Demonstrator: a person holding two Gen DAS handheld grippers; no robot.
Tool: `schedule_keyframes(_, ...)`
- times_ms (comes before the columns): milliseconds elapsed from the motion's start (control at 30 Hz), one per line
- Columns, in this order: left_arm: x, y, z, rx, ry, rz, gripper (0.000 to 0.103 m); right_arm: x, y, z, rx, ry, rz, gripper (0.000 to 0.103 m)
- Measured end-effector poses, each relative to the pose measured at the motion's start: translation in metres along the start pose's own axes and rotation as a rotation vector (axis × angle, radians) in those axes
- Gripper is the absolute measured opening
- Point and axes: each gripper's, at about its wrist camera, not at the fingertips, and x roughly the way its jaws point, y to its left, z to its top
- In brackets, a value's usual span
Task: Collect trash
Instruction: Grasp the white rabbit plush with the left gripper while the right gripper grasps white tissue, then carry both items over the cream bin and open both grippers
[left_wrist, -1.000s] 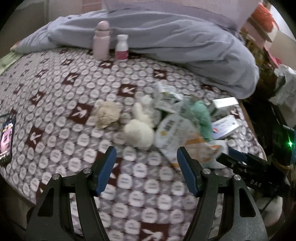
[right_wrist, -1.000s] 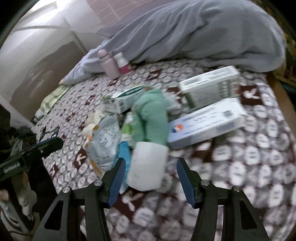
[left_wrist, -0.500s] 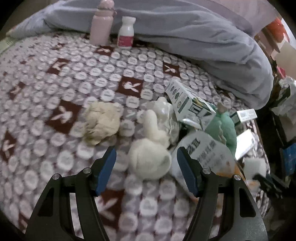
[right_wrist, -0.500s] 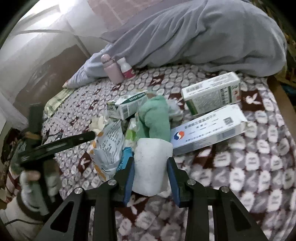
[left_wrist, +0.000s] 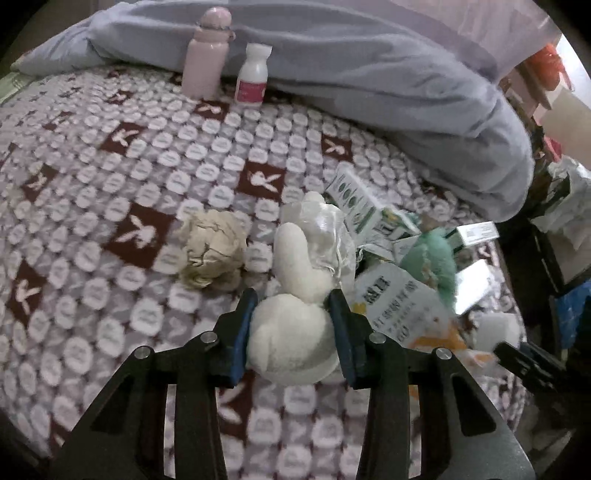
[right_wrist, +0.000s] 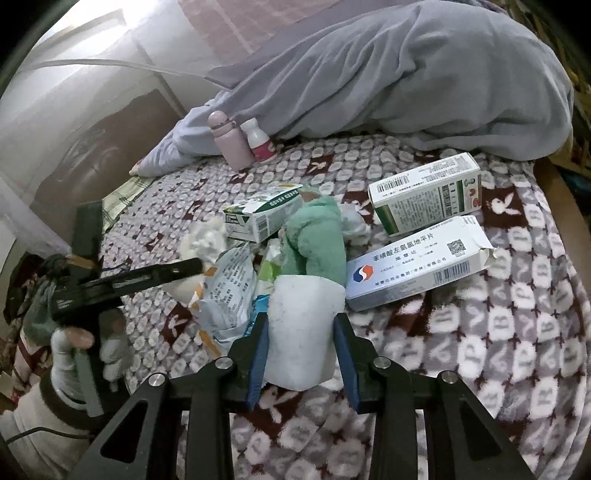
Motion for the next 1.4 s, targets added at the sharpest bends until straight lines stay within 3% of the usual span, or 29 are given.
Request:
schedule_keyframes(300,-0.052,-0.042,-0.003,0.071,-0.069,-0.071,0.037,-0.022,-0.011,-0.008,0.020,-0.029,-0.011,0.034)
schedule_keyframes(533,-0.068,-0.092,-0.008,0.154,-0.099,-0.108,0.037,-0.044,-0.018,-0.010,0.027,-0.067,-0.033,0.034)
schedule_keyframes(833,-0.061,-0.152,-0.023,0.243,-0.094,-0.145,0.037,-0.076,-0.040,-0.015,0.058,-0.119,-0.081,0.034)
schedule_keyframes(1400,-0.013,-0.265,-0.051,0.400,0.006,-0.238,0.037,-0.137,-0.116,-0.041,0.184,-0.182,-0.220,0.034)
